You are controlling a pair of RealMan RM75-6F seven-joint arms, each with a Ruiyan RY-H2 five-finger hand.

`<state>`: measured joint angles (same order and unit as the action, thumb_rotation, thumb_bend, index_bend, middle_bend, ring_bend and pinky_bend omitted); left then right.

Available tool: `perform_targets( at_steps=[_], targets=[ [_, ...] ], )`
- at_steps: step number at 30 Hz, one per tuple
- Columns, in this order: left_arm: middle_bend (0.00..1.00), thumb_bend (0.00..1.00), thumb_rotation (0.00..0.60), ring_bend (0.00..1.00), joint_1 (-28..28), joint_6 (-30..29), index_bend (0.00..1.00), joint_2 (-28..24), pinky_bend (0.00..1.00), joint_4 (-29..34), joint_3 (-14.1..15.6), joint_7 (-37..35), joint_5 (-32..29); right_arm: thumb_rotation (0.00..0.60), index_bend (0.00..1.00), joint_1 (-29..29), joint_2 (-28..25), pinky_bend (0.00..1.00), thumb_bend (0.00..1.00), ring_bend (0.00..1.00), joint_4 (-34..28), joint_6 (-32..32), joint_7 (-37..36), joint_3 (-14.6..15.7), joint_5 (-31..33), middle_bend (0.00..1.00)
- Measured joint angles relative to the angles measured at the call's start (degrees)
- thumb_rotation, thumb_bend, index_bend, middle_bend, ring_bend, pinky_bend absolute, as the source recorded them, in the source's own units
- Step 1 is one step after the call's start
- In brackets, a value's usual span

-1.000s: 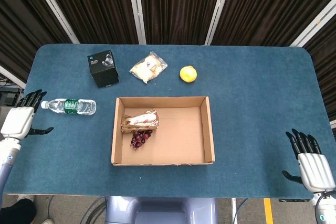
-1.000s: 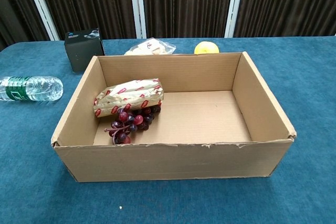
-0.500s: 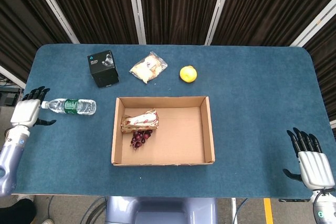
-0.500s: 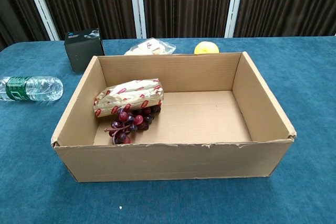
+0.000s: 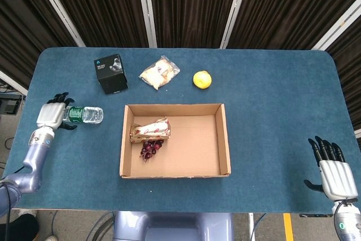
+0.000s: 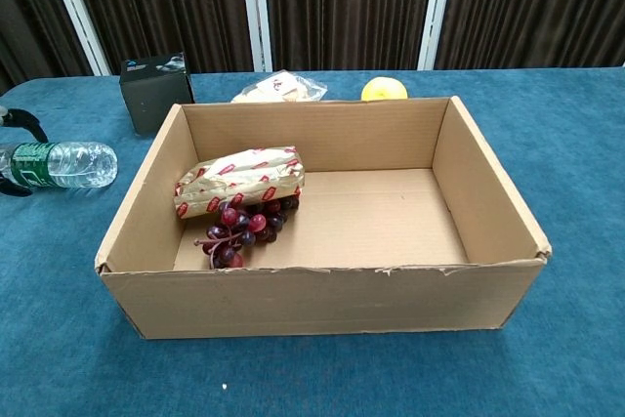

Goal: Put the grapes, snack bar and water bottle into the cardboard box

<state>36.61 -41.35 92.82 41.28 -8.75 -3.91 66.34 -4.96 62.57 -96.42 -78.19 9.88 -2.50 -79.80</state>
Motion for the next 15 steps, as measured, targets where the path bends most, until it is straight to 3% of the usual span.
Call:
perform_targets(
  at_steps=[3, 6, 11, 15],
  targets=[
    [0.5, 0.52, 0.6, 0.48, 0.07, -2.59, 0.71, 1.87, 0.57, -1.09, -0.78, -0.12, 0.12, 0.6, 0.0, -0.09, -0.14, 0.0, 0.0, 0.0, 0.0, 0.27, -0.22, 0.22, -0.25, 0.0],
    [0.64, 0.68, 0.6, 0.61, -0.04, -7.58, 0.85, 4.82, 0.63, -3.12, -1.7, -0.53, 0.54, 0.6, 0.0, -0.08, -0.29, 0.0, 0.0, 0.0, -0.03, 0.2, -0.46, 0.35, -0.59, 0.0],
    [0.71, 0.75, 0.6, 0.66, -0.37, -16.42, 0.88, 9.23, 0.66, -6.76, -3.2, -2.82, 2.01, 0.6, 0.0, 0.06, -0.61, 0.0, 0.0, 0.0, -0.18, -0.08, -1.03, 0.54, -1.06, 0.0],
    [0.74, 0.77, 0.6, 0.67, -1.26, -22.71, 0.88, 9.54, 0.67, -6.74, -3.89, -5.74, 3.71, 0.6, 0.0, 0.22, -0.98, 0.0, 0.0, 0.0, -0.27, -0.3, -1.85, 0.68, -1.4, 0.0]
  ],
)
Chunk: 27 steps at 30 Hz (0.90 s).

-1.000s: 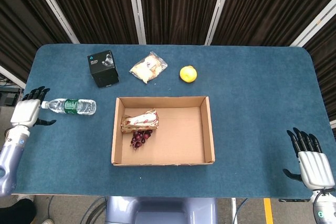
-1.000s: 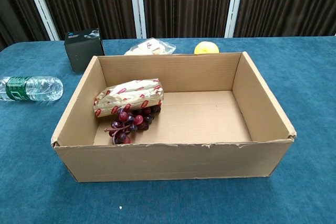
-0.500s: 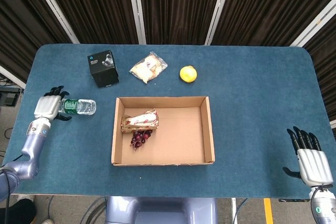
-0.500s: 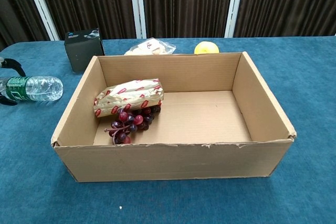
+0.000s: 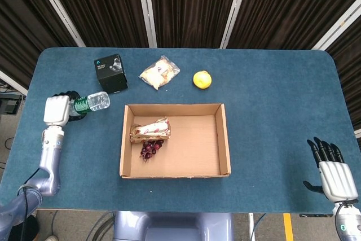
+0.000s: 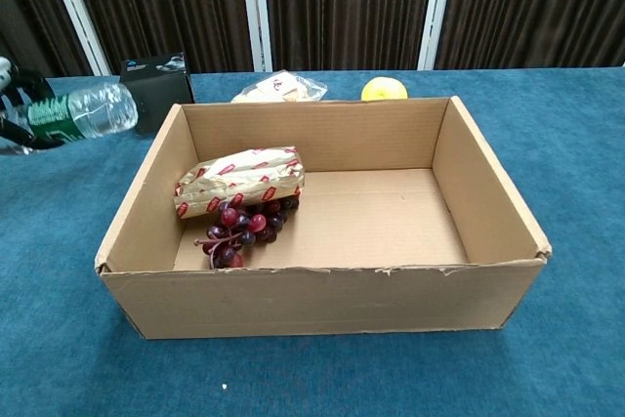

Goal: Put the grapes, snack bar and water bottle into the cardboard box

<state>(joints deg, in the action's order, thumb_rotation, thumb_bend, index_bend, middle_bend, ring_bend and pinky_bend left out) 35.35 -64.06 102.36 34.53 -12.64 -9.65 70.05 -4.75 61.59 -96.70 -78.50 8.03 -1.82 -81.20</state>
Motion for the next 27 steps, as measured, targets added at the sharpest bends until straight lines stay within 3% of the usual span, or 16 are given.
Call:
perform_targets(
  at_steps=[6, 12, 17, 20, 27],
  targets=[
    [0.74, 0.77, 0.6, 0.67, -2.56, -11.86, 0.89, -4.26, 0.67, 7.09, -0.78, -2.38, 2.88, 0.6, 0.0, 0.23, -0.45, 0.0, 0.0, 0.0, 0.02, -0.38, -1.2, 0.56, -1.48, 0.0],
    [0.75, 0.76, 0.6, 0.67, -4.03, -18.02, 0.9, -11.57, 0.67, 23.75, -1.94, 0.36, 5.59, 0.6, 0.0, -0.07, -0.97, 0.0, 0.0, 0.0, -0.56, -0.07, -2.14, 1.04, -2.92, 0.0],
    [0.75, 0.76, 0.6, 0.67, -2.53, -17.98, 0.9, -14.96, 0.67, 36.95, -2.3, 7.78, 8.4, 0.6, 0.0, -0.07, -1.48, 0.0, 0.0, 0.0, -0.76, -0.5, -3.5, 1.27, -4.1, 0.0],
    [0.75, 0.76, 0.6, 0.66, 0.3, -15.89, 0.9, -14.14, 0.67, 40.96, -2.38, 11.71, 9.85, 0.6, 0.0, 0.03, -1.75, 0.0, 0.0, 0.0, -0.51, -0.78, -4.44, 1.39, -4.48, 0.0],
    [0.75, 0.74, 0.6, 0.66, 8.13, -9.01, 0.9, -5.52, 0.66, 41.22, -3.25, 15.22, 10.82, 0.6, 0.0, 0.3, -2.54, 0.0, 0.0, 0.0, -0.14, -1.38, -6.24, 1.36, -4.6, 0.0]
  ],
)
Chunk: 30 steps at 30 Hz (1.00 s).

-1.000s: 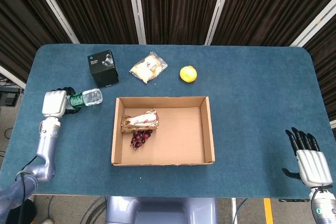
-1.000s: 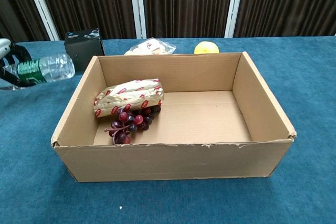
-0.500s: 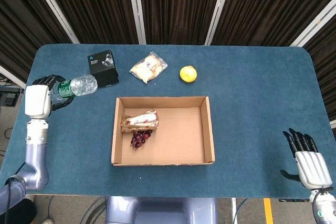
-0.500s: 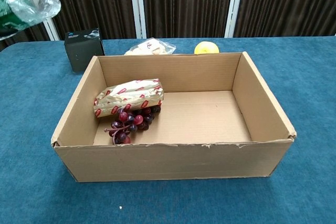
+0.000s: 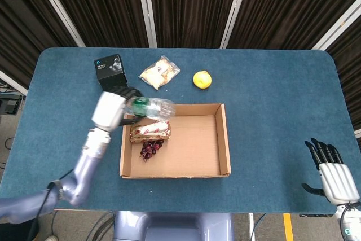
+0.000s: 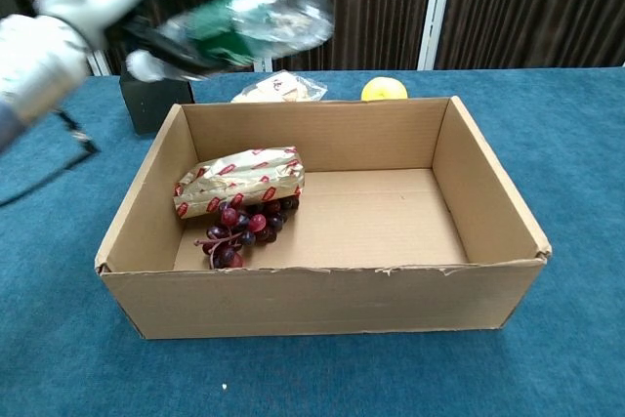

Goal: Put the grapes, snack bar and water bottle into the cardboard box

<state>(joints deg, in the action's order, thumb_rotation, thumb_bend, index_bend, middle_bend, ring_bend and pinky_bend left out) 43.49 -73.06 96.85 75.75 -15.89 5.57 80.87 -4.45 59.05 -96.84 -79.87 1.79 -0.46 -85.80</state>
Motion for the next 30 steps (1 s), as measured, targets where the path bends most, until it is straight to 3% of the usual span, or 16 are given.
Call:
perform_targets(
  at_steps=[3, 5, 6, 7, 9, 10, 11, 12, 14, 17, 23, 30],
  targets=[
    [0.74, 0.68, 0.6, 0.65, 2.55, 2.15, 0.9, 4.09, 0.66, -1.94, -0.3, 0.72, -0.01, 0.6, 0.0, 0.27, -0.27, 0.0, 0.0, 0.0, 0.37, -0.5, -0.86, -0.15, 0.11, 0.0],
    [0.7, 0.54, 0.6, 0.63, 3.83, 3.36, 0.81, 6.89, 0.66, -3.64, -0.36, 0.69, -0.19, 0.6, 0.0, 0.21, -0.28, 0.0, 0.0, 0.0, 0.57, -0.12, -1.0, -0.16, 0.32, 0.0],
    [0.64, 0.42, 0.6, 0.6, 4.33, 3.82, 0.68, 8.03, 0.66, -4.44, -0.33, 0.61, -0.24, 0.6, 0.0, 0.11, -0.31, 0.0, 0.0, 0.0, 0.66, 0.25, -1.06, -0.16, 0.49, 0.0],
    [0.55, 0.3, 0.6, 0.56, 4.77, 4.22, 0.5, 9.05, 0.65, -5.29, -0.26, 0.52, -0.26, 0.6, 0.0, 0.01, -0.37, 0.0, 0.0, 0.0, 0.69, 0.52, -1.07, -0.18, 0.62, 0.0],
    [0.38, 0.13, 0.6, 0.49, 5.65, 5.4, 0.19, 10.9, 0.64, -7.17, 0.22, 0.25, -0.21, 0.6, 0.0, -0.1, -0.44, 0.0, 0.0, 0.0, 0.79, 0.82, -1.02, -0.22, 0.97, 0.0],
    [0.28, 0.06, 0.595, 0.45, 5.87, 6.03, 0.07, 11.24, 0.63, -7.63, 0.56, 0.15, -0.18, 0.6, 0.0, -0.06, -0.43, 0.0, 0.0, 0.0, 0.89, 0.8, -1.02, -0.22, 1.05, 0.0],
    [0.21, 0.03, 0.587, 0.4, 6.03, 6.95, 0.03, 11.25, 0.61, -7.82, 1.08, 0.07, -0.18, 0.6, 0.0, 0.0, -0.41, 0.0, 0.0, 0.0, 0.98, 0.72, -1.07, -0.24, 1.16, 0.0],
    [0.11, 0.01, 0.563, 0.32, 6.07, 7.6, 0.0, 11.0, 0.58, -7.74, 1.42, 0.0, -0.2, 0.6, 0.0, 0.1, -0.38, 0.0, 0.0, 0.0, 1.11, 0.56, -1.2, -0.32, 1.36, 0.0],
    [0.01, 0.0, 0.514, 0.16, 5.98, 8.41, 0.0, 9.81, 0.49, -6.98, 2.01, -0.18, -0.23, 0.6, 0.0, 0.22, -0.26, 0.0, 0.0, 0.0, 1.38, 0.27, -1.37, -0.52, 1.64, 0.0],
    [0.0, 0.0, 0.481, 0.01, 5.53, 9.04, 0.0, 7.26, 0.36, -4.68, 2.8, -0.39, -0.1, 0.6, 0.0, 0.29, -0.11, 0.0, 0.0, 0.0, 1.61, 0.07, -1.27, -0.64, 1.71, 0.0],
    [0.0, 0.0, 0.453, 0.0, 3.99, 9.79, 0.0, 1.12, 0.21, 2.64, 4.04, 0.05, -0.12, 0.6, 0.0, 0.19, 0.13, 0.0, 0.0, 0.0, 1.15, 0.39, -0.07, -0.2, 1.05, 0.0],
    [0.0, 0.0, 0.45, 0.0, 1.52, 10.27, 0.0, -7.47, 0.18, 14.91, 5.05, 0.68, -1.09, 0.6, 0.0, 0.24, 0.38, 0.0, 0.0, 0.0, 0.45, -0.22, 0.79, 0.04, -0.02, 0.0]
  ],
)
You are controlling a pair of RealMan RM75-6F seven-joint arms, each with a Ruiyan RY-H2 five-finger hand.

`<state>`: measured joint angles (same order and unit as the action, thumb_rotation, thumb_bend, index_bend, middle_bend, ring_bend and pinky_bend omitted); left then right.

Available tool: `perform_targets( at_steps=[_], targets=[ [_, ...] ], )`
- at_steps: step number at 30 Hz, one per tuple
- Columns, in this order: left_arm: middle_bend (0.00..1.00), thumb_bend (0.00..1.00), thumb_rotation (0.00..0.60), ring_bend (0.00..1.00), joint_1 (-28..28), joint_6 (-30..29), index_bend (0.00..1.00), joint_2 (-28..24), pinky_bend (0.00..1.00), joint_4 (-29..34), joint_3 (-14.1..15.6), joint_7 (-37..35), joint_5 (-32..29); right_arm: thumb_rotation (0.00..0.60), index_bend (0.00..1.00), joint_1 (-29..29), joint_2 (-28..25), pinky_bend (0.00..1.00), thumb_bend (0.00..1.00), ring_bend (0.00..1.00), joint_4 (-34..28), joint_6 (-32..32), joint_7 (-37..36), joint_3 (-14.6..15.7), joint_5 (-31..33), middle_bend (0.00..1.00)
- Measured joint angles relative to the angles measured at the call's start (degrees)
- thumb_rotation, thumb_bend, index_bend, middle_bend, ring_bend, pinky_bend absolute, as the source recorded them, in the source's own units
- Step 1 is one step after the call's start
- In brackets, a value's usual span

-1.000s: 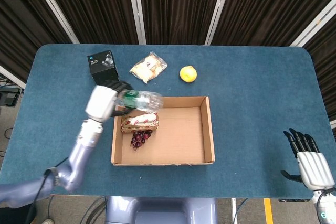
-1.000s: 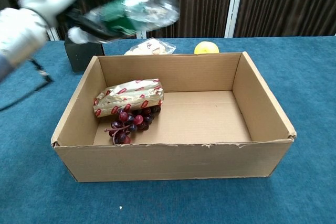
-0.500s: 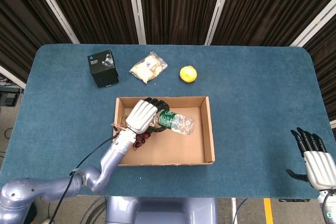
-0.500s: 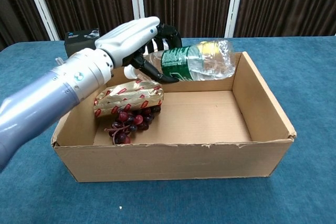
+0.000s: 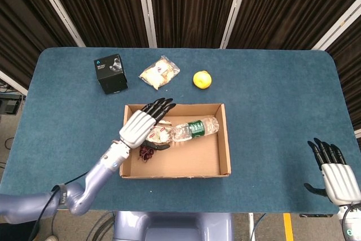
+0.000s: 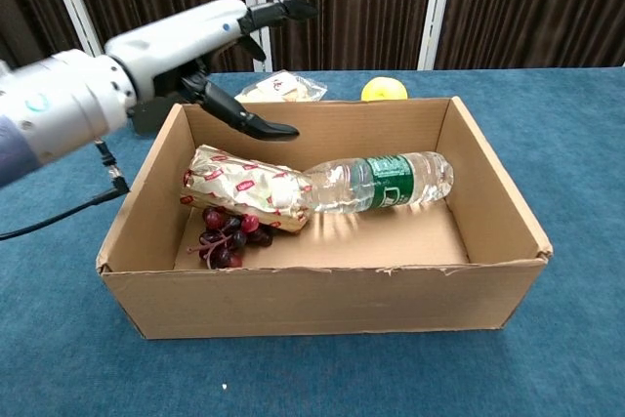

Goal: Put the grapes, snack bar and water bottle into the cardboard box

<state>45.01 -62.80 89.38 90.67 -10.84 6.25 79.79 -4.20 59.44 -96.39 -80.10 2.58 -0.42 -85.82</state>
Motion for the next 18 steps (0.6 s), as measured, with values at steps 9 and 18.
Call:
perform_targets(
  at_steps=[9, 18],
  targets=[
    [0.0, 0.0, 0.447, 0.0, -10.24, -7.82, 0.02, -17.06, 0.09, 14.94, 5.24, 4.49, 0.96, 0.6, 0.0, 0.56, 0.97, 0.0, 0.0, 0.0, 0.6, -2.3, 0.47, 0.46, -2.65, 0.0],
    [0.0, 0.0, 0.449, 0.0, -28.86, -22.53, 0.03, -24.68, 0.0, 18.27, 15.32, 7.13, -1.53, 0.6, 0.0, 0.56, 0.77, 0.0, 0.0, 0.0, 0.03, -1.93, 0.23, 1.56, -4.56, 0.0]
  ],
)
